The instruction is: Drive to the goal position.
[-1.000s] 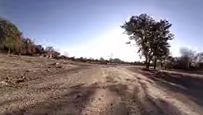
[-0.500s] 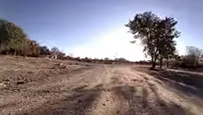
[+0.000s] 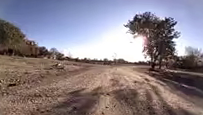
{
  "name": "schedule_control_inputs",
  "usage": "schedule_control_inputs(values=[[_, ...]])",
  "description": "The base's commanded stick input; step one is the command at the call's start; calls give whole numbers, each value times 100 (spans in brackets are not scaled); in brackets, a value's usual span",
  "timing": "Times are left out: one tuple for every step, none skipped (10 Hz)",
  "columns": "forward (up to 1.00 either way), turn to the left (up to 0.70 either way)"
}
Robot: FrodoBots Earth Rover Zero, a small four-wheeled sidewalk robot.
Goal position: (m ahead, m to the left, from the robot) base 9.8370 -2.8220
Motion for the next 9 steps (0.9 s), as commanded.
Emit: schedule_control_inputs(values=[[50,0],[50,0],[50,0],[50,0],[50,0],[50,0],[50,0],[50,0],[50,0]])
